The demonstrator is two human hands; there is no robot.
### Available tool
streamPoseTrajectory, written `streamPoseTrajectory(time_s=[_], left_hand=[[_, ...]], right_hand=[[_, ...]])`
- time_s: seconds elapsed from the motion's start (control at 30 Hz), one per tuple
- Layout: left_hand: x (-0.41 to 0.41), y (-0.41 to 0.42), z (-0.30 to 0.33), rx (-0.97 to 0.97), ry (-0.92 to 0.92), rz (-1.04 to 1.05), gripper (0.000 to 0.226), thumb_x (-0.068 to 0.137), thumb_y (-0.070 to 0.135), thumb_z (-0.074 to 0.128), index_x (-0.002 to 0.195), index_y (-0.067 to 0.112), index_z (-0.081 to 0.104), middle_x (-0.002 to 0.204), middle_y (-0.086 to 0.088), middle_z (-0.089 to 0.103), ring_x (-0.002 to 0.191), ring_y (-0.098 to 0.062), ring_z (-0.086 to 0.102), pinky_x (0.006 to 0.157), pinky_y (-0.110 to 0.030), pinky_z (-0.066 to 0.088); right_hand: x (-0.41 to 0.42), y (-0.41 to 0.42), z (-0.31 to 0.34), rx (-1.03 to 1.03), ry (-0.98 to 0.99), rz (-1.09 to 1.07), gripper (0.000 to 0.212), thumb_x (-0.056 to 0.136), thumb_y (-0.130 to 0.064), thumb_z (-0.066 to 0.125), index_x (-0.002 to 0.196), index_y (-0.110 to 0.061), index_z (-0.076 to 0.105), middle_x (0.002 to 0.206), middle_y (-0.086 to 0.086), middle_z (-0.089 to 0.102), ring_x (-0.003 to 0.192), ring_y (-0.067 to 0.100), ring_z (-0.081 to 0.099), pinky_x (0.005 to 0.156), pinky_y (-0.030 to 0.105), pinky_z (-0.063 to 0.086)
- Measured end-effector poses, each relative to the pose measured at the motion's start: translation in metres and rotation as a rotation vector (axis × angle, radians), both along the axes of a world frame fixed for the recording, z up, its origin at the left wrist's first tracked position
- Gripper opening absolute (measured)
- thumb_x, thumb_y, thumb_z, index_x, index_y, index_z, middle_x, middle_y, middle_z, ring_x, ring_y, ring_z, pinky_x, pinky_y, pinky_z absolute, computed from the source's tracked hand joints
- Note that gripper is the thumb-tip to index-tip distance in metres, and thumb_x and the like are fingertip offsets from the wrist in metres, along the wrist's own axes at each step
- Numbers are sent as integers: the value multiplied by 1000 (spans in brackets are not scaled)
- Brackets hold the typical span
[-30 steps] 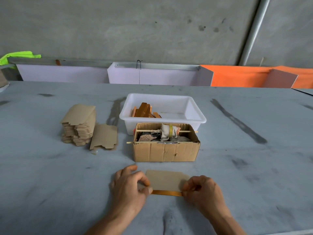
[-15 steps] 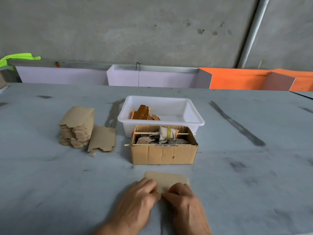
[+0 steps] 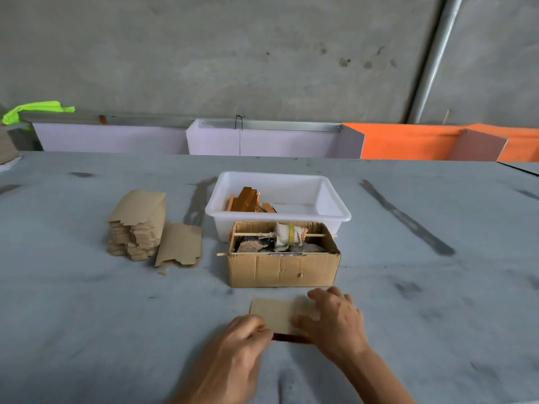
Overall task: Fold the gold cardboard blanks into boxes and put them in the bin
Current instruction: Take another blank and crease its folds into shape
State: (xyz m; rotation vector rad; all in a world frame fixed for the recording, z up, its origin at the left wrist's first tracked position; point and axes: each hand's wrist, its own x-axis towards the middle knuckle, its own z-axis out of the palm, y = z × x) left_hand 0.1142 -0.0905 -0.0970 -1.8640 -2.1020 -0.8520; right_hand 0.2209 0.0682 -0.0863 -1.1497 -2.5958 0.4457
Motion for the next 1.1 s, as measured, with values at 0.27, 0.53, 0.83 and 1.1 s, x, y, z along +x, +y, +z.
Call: streamPoseTrajectory(time_s=[0.27,0.53,0.83,1.1], left_hand=[[-28,51,15,-237,-160,262,38,92,37,56,124,18,59,120,4,52,114,-13,47,94,-23,36],[-32,73,21,-519,-89,370,49,76,55,68,109,21,55,117,2,54,113,-19,48,90,-34,38],[-41,53,27,-226,-778,246,25,72,11,79,64,24,59,63,10,56,60,-4,48,54,-12,36],[-45,30,40,-49,-1210,99,16,76,-3,72,72,12,68,68,-3,64,63,-11,56,57,-18,46]], right_hand=[[-9,14,12,-96,-115,147,27,81,-44,68,104,-30,65,117,-5,55,115,17,43,93,30,40],[1,15,-9,-66,64,133,34,76,-47,70,103,-28,61,102,-11,44,102,14,44,85,25,37],[-3,18,3,-327,311,182,27,80,-17,72,107,-18,69,99,-6,62,89,7,54,71,6,39],[-2,9,24,-913,621,284,8,78,-6,72,72,-12,74,72,8,68,63,14,57,54,22,43]])
